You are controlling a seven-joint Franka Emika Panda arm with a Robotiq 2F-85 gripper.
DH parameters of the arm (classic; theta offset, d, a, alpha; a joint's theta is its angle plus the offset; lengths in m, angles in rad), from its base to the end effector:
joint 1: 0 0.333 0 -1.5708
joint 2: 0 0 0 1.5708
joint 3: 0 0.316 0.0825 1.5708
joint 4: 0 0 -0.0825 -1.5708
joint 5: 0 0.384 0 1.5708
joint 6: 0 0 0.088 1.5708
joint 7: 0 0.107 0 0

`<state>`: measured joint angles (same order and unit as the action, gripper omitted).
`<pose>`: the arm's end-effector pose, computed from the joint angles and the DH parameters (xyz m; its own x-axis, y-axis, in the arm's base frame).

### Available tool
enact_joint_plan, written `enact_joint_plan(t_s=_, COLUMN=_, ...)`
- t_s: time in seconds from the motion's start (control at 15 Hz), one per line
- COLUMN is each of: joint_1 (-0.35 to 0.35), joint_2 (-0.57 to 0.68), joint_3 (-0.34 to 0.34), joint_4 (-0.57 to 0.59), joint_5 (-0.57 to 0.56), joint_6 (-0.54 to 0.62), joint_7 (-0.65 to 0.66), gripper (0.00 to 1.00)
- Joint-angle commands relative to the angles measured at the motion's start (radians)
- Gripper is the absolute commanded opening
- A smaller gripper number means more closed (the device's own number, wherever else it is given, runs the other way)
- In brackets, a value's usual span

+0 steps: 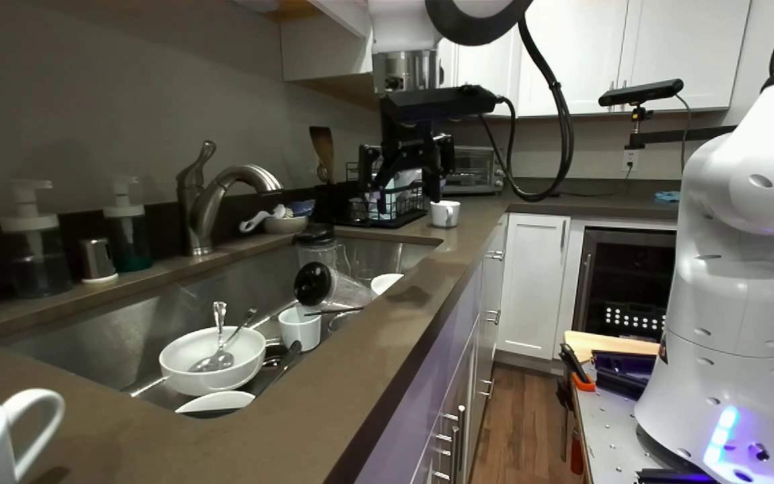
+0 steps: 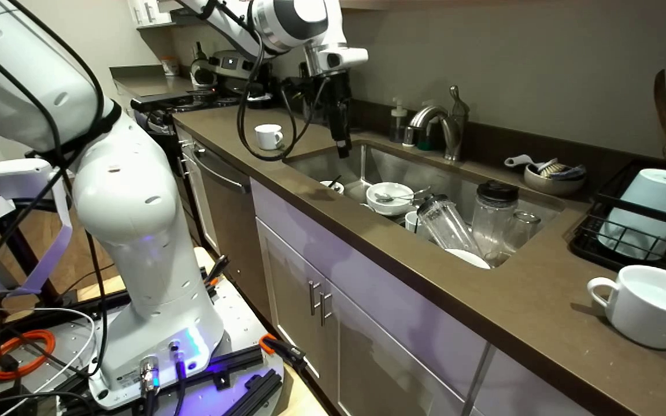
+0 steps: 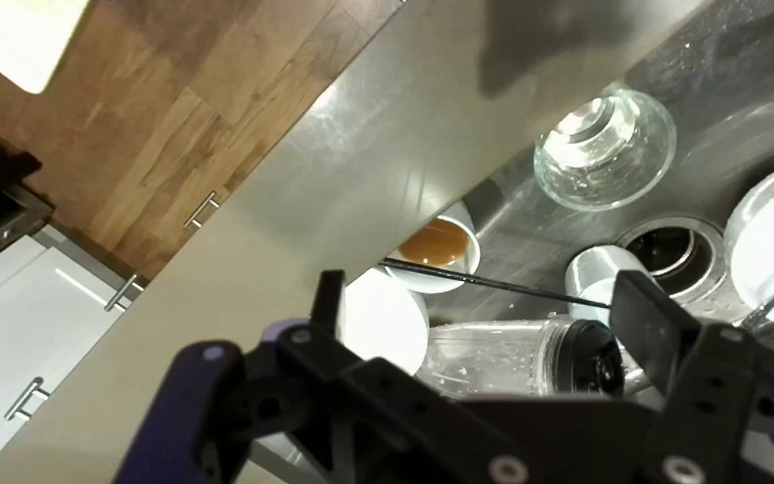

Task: Pick up the white mug on the right side of the counter, pour the liquid out of the mug and into the sink, place the mug down on the right side of the counter

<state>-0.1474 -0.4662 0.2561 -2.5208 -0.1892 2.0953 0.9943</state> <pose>0.4025 0.0362 0.4392 0.6774 -0.6967 0.2363 -0.7334 -0.6645 0.1431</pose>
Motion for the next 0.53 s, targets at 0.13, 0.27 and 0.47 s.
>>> enact_joint_plan(t_s=0.13, joint_1=-0.047, joint_2=0.104, joint_3=-0.117, joint_4=0.120, joint_5=-0.030, joint_6=-0.026, joint_7=0.048, gripper=1.00)
enact_joint_plan(t_s=0.27, joint_1=-0.066, joint_2=0.144, joint_3=-0.166, joint_4=0.164, joint_5=-0.031, joint_6=-0.026, joint_7=0.039, gripper=1.00)
enact_joint_plan(t_s=0.47, joint_1=-0.082, joint_2=0.197, joint_3=-0.227, joint_4=0.217, joint_5=-0.030, joint_6=-0.012, joint_7=0.042, gripper=1.00)
